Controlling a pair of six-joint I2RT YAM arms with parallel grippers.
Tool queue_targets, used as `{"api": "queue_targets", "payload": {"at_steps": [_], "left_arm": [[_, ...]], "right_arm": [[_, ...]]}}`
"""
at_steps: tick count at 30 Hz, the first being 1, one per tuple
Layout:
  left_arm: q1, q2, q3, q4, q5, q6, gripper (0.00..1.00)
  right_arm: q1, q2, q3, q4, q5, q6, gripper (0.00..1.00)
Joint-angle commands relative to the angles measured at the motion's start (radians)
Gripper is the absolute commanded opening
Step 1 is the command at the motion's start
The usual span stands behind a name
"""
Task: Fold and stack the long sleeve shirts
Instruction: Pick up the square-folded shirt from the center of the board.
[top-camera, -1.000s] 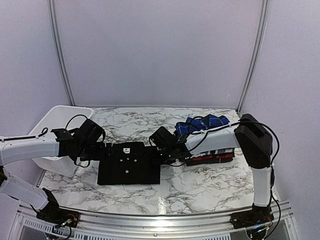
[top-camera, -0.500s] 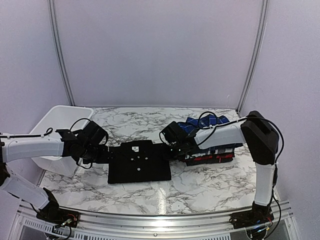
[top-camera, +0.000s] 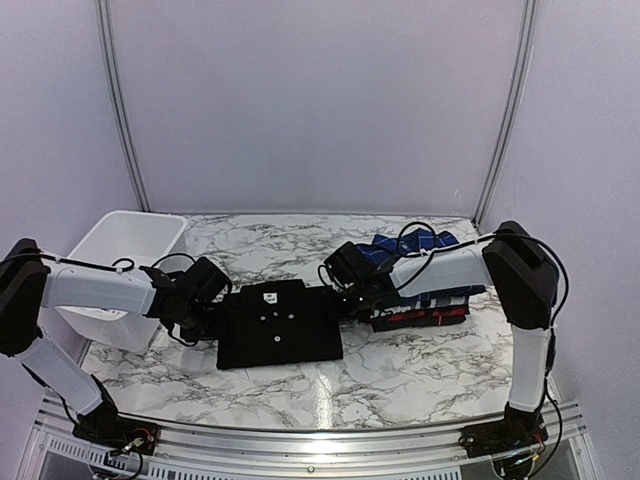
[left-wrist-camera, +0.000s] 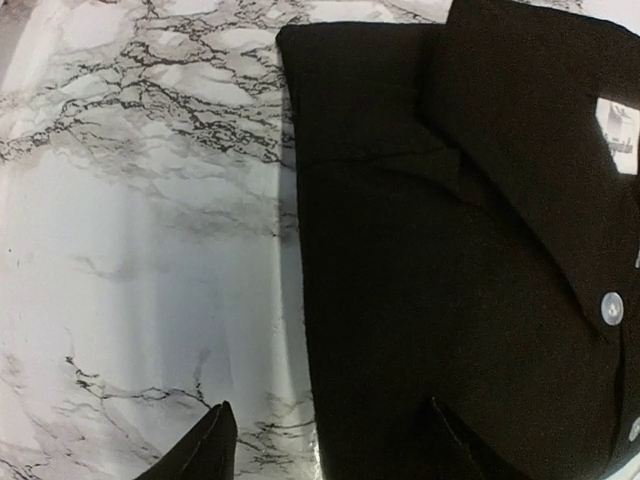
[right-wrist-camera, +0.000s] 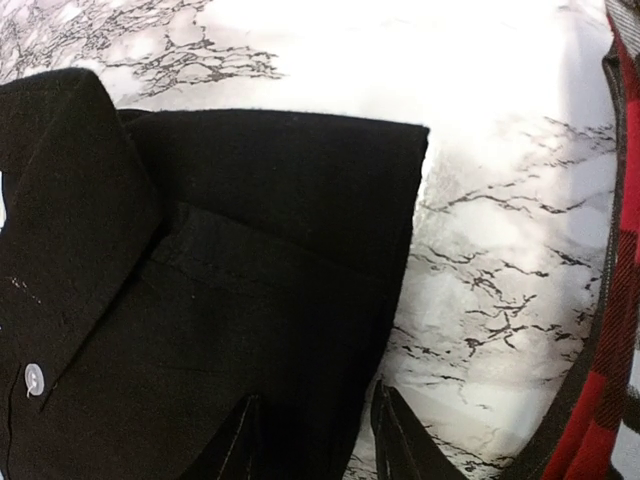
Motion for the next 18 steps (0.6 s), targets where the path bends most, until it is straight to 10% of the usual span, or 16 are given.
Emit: {"api": "queue_targets", "payload": {"at_steps": [1,18], "left_arm": [[0.004,0.054,-0.012,0.057,0.002,-0.023,0.63],[-0.061,0.223,0.057,0.068,-0.038,-0.064,0.42]], "right_arm": [[-0.003,-0.013,-0.008,-0.038,-0.026,-0.008,0.38],[0.05,0.066,0.044,-0.065,-0.029,0.008,0.27]]}}
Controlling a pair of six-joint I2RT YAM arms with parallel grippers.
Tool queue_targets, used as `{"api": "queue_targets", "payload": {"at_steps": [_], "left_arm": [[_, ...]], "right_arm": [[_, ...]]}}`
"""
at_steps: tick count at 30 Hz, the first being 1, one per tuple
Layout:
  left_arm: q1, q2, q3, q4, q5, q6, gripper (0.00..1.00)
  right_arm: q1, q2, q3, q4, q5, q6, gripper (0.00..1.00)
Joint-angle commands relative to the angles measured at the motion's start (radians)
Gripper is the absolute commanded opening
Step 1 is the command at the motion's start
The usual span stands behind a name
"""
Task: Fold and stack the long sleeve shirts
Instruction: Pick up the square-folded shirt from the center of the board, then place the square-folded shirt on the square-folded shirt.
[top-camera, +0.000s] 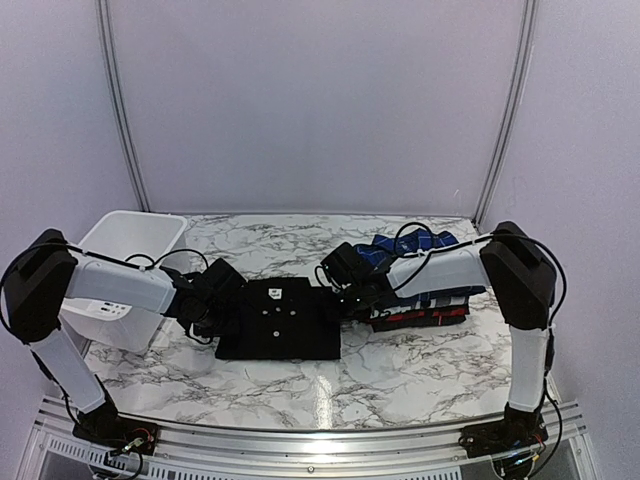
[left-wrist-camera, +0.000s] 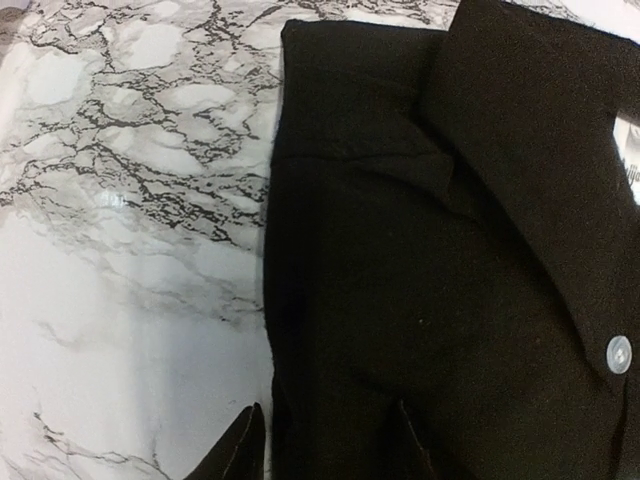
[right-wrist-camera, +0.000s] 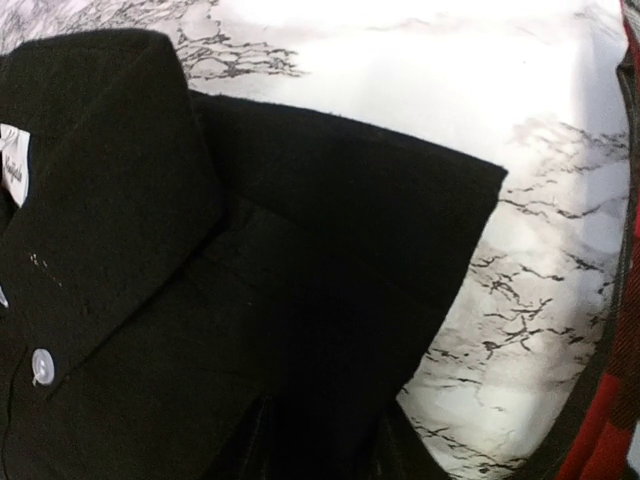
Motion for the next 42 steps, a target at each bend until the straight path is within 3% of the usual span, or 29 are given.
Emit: {"api": "queue_targets", "payload": {"at_steps": [1,4,7,9,25,34,42], "left_arm": [[-0.027,0.084,0.002,-0.024,0.043,-0.025,0.4],[-0.035,0.089,0.012,-0.023,0.044,-0.029,0.28],[-0.04,0.075,0.018,-0.025,0.043,-0.032,0.1],[-0.04,0.056,0.02,-0.026,0.048,-0.032,0.0],[-0.041,-0.201,0.123,-0.187,0.004,-0.003,0.0],[-0.041,-0.273,0.186,-0.256,-0.006,-0.001,0.0],[-0.041,-0.304,0.322,-0.274,0.051,0.017,0.0]], "right_arm": [[0.035,0.058,0.032,-0.056,-0.018,0.014,0.23],[0.04,0.062,0.04,-0.057,-0.019,0.015,0.11],[0.041,0.065,0.063,-0.076,-0.011,0.008,0.0],[0.042,0.062,0.086,-0.094,-0.003,0.003,0.0],[0.054,-0.048,0.276,-0.211,0.038,-0.059,0.0],[0.052,-0.084,0.358,-0.252,0.031,-0.09,0.0],[0.011,-0.099,0.555,-0.391,0.031,-0.164,0.0]]}}
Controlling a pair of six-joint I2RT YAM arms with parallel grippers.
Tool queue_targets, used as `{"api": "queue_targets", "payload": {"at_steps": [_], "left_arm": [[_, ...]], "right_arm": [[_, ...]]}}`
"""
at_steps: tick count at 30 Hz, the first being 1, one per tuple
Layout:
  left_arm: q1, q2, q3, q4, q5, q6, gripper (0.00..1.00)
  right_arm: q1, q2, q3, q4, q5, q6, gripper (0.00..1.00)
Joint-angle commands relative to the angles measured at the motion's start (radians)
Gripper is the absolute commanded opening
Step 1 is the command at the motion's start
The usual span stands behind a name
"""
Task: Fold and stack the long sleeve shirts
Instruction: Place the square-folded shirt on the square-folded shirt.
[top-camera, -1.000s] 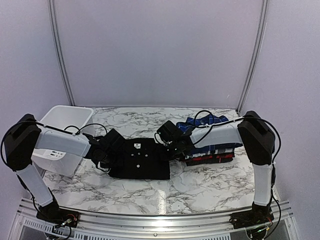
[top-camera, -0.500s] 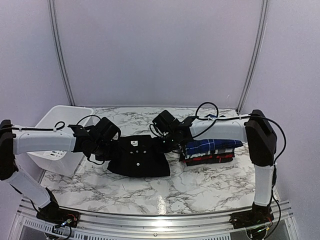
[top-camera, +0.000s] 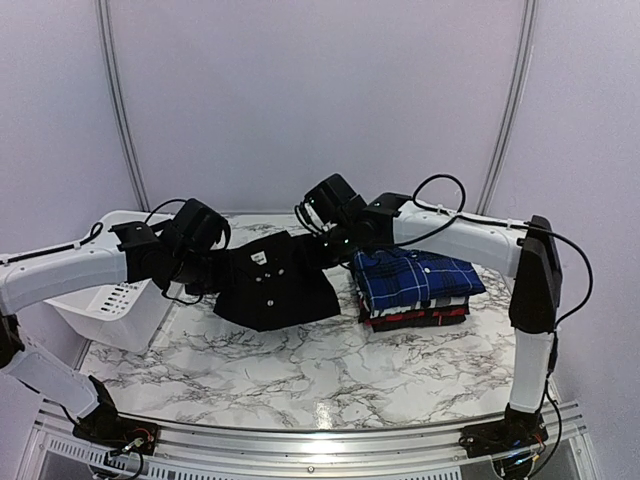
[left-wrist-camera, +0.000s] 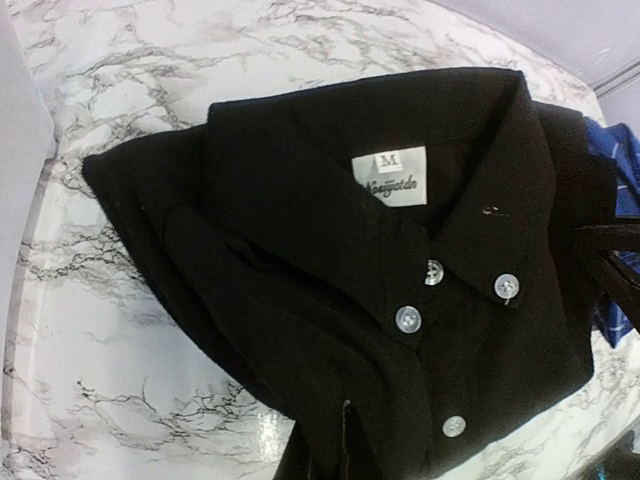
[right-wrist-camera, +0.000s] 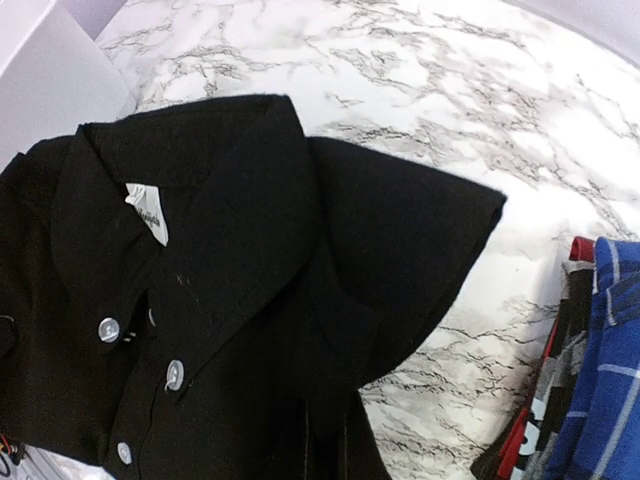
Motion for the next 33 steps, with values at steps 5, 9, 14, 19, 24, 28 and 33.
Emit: {"api": "queue_targets", "payload": {"at_steps": [5,9,14,19,24,28,33], "left_arm": [[-0.023,0.018,0.225,-0.011,0.073,0.034,0.0],[-0.072,0.128,0.379,-0.008,0.073,0.042,0.0],[-0.126,0.311,0.592,0.011,0.055,0.034,0.0],[-0.166,0.487,0.776,0.037,0.056,0.014,0.0],[-0.201,0.652,0.945,0.076,0.071,-0.003,0.0],[-0.227,0.759,1.06,0.111,0.087,-0.014,0.0],[-0.24,0.871,1.179,0.132,0.106,-0.037,0.0]], "right_arm": [[-0.072,-0.095,0.182,-0.149,0.038,-0.099,0.0],[-0.143,-0.161,0.16,-0.172,0.06,-0.131,0.0],[-0.244,-0.255,0.087,-0.174,0.074,-0.168,0.0],[-0.356,-0.346,-0.003,-0.164,0.082,-0.204,0.0],[-0.461,-0.432,-0.115,-0.148,0.081,-0.223,0.0],[-0.541,-0.495,-0.205,-0.133,0.079,-0.235,0.0],[-0.608,-0.533,-0.266,-0.117,0.052,-0.249,0.0]]}}
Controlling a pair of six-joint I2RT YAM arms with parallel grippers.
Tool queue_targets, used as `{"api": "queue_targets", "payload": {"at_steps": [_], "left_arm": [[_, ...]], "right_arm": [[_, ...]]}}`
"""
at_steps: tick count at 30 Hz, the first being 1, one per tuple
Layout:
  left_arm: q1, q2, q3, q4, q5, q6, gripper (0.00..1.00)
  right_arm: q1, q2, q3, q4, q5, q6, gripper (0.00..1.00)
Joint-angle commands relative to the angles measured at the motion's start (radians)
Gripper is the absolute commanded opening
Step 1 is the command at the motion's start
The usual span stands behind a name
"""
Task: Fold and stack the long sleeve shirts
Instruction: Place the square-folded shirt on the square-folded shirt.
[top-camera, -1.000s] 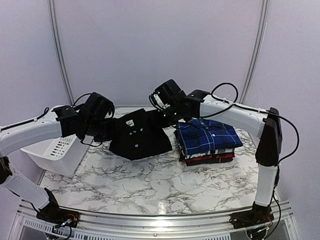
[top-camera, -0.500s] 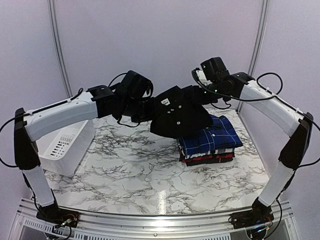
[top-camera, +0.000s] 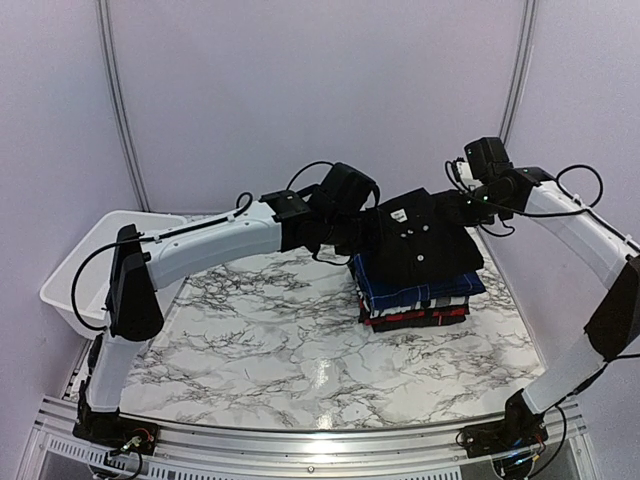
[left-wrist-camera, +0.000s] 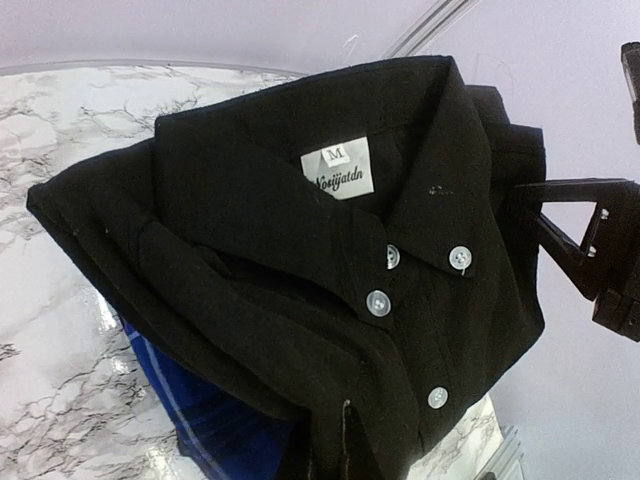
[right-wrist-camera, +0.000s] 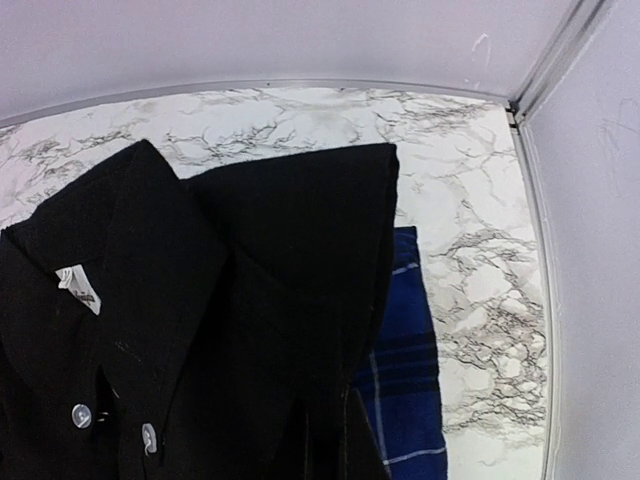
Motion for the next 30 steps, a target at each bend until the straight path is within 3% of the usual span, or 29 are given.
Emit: {"api": "queue_targets", "payload": {"at_steps": [1,19,20,23,27,30], "left_arm": [[-0.013,0.06,0.089,0.058,0.021,-0.025,0.0],[-0.016,0.099,0.043,0.103,0.04,-0.085,0.0],[-0.017,0.101,0.03,0.103,0.037,-0.087,0.0],[-0.015,0.103,-0.022,0.103,0.014,-0.092,0.0],[-0.015,0.097,-0.083,0.098,-0.003,-0.108,0.12],[-0.018,0.083,-0.109,0.098,-0.018,-0.107,0.35]], "right_arm": [[-0.048,-0.05,-0.02,0.049,-0.016,-0.025,0.0],[-0.131,-0.056,-0.096,0.063,-0.016,-0.032,0.0],[-0.134,-0.053,-0.106,0.067,-0.011,-0.031,0.02],[-0.145,-0.046,-0.135,0.083,0.011,-0.03,0.2],[-0.15,-0.022,-0.133,0.088,0.054,-0.036,0.41],[-0.149,-0.014,-0.105,0.077,0.046,-0.031,0.48]]}}
